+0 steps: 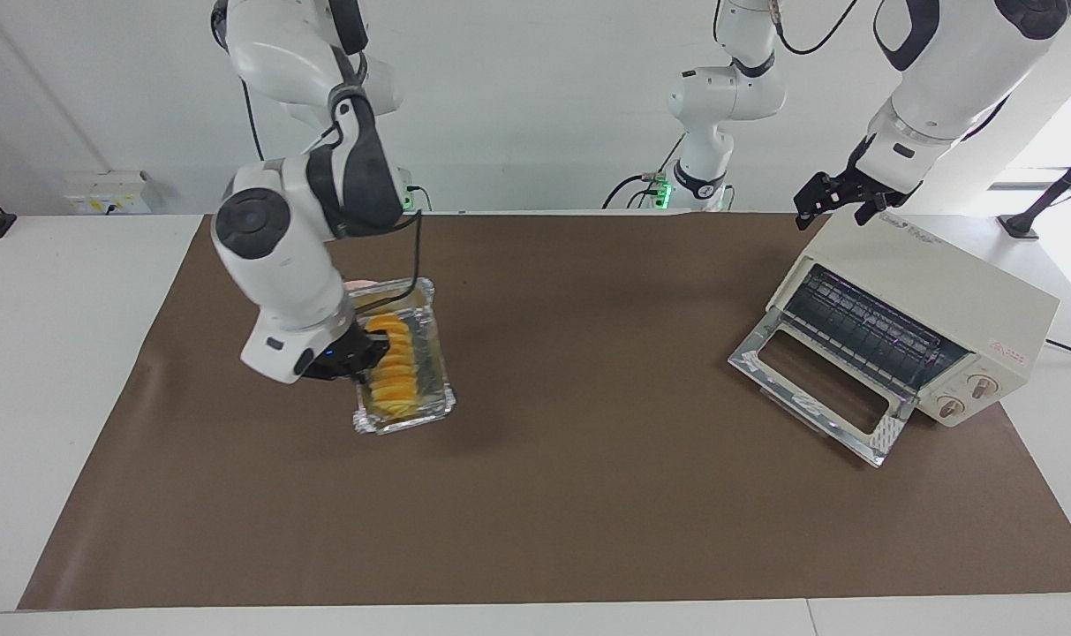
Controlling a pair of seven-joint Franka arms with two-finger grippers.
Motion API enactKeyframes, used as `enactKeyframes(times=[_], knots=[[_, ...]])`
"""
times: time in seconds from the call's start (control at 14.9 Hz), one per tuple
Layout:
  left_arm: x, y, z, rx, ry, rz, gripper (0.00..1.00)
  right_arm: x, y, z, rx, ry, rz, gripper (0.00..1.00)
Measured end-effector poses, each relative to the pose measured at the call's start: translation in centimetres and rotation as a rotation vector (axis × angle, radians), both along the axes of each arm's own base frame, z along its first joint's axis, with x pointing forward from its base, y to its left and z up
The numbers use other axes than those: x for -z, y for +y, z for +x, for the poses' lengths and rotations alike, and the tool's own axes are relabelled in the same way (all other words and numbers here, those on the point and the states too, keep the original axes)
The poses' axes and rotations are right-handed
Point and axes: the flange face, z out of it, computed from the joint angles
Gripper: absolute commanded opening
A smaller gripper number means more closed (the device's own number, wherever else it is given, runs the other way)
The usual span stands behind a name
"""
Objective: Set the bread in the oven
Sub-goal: 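Slide the foil tray toward the oven with the right gripper, then release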
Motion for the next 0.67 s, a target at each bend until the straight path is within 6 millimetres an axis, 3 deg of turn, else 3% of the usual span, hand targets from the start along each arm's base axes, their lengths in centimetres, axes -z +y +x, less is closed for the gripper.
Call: enactKeyframes(times=[0.07, 0.2, 0.47, 0.61, 0.67], knots=[[0.0, 0.0, 0.0, 0.000, 0.000, 0.000, 1.00, 0.5, 3.7, -1.2, 0.010, -0.001, -0.003, 0.00], [0.0, 0.0, 0.0, 0.000, 0.000, 0.000, 1.00, 3.0, 9.0, -3.2, 0.035, -0.005, -0.006, 0.00], [0.0, 0.0, 0.0, 0.000, 0.000, 0.000, 1.00, 11.2, 13.7, -6.0, 0.080, -0.034, 0.013, 0.00], [0.0, 0.0, 0.0, 0.000, 0.000, 0.000, 1.00, 13.4, 14.8, -7.4, 0.071, -0.033, 0.011, 0.00], [0.0, 0.0, 0.0, 0.000, 0.000, 0.000, 1.00, 13.7, 14.9, -7.6, 0.069, -0.034, 0.011, 0.48]])
